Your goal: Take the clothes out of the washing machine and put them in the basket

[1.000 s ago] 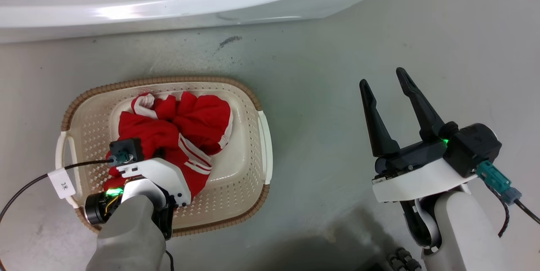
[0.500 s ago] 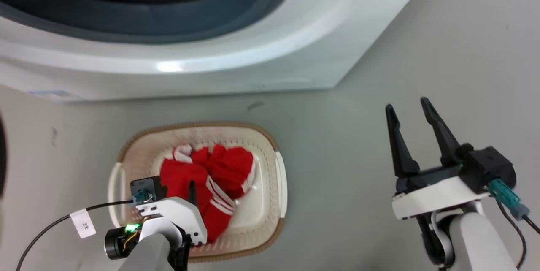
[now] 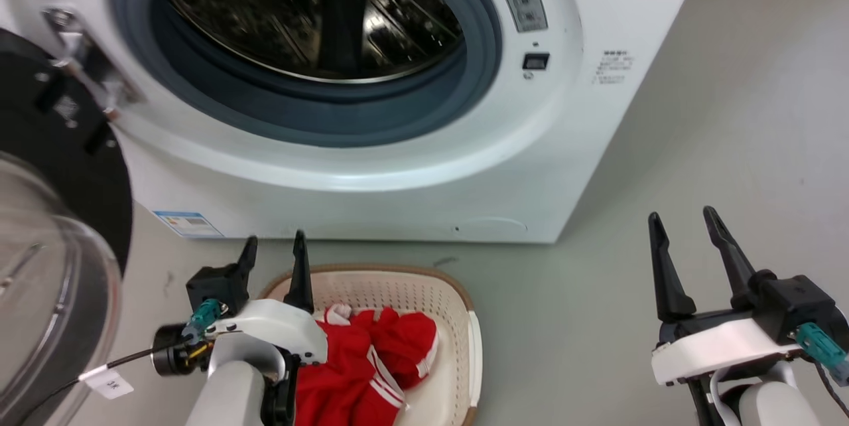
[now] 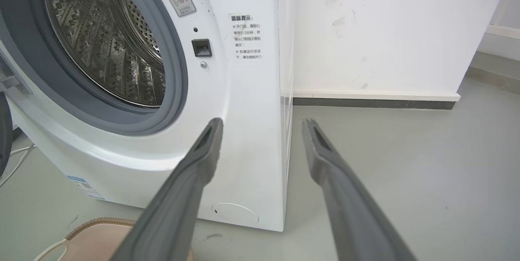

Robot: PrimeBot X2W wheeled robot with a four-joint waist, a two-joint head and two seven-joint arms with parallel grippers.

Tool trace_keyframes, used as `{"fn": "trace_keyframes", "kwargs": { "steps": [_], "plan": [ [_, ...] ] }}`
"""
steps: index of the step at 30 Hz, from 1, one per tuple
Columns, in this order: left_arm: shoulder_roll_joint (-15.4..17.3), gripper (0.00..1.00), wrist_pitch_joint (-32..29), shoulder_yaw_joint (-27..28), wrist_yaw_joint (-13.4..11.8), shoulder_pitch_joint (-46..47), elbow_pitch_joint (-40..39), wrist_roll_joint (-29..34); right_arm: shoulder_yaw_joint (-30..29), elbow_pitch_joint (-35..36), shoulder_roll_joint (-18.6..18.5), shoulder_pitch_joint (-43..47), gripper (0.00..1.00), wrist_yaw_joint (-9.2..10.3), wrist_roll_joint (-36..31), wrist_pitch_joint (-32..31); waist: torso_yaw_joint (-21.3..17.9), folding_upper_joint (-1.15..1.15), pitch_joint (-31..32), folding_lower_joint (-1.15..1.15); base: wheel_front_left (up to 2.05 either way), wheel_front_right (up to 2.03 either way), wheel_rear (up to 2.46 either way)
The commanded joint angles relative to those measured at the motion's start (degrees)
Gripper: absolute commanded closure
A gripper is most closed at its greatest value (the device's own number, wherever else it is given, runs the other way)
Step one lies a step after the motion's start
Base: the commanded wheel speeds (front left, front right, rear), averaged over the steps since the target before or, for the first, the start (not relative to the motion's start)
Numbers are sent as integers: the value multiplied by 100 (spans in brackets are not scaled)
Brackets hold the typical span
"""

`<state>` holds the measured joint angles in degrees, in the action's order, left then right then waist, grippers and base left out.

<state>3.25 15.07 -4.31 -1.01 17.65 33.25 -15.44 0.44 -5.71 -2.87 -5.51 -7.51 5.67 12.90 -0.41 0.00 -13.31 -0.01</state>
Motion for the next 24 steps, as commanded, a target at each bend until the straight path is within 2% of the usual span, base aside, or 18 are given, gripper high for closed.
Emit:
{"fn": "trace_keyframes", "kwargs": {
  "steps": [1,8,12,24],
  "plan": [
    [-15,0,14,37,15,-123,-234,115,-42,53,-1,100,0,4,-20,-46,173,0,270,1,0,0,0],
    [-29,0,14,140,52,-520,-1593,613,-210,184,-1,358,0,4,-67,-162,240,0,663,1,0,0,0],
    [2,0,14,126,93,-779,-1988,846,-236,211,-1,553,0,4,-53,-211,217,0,921,1,0,0,0],
    [104,0,14,115,178,-1327,-1994,992,-219,425,0,1063,0,4,13,-367,96,0,1331,1,0,0,0]
  ]
}}
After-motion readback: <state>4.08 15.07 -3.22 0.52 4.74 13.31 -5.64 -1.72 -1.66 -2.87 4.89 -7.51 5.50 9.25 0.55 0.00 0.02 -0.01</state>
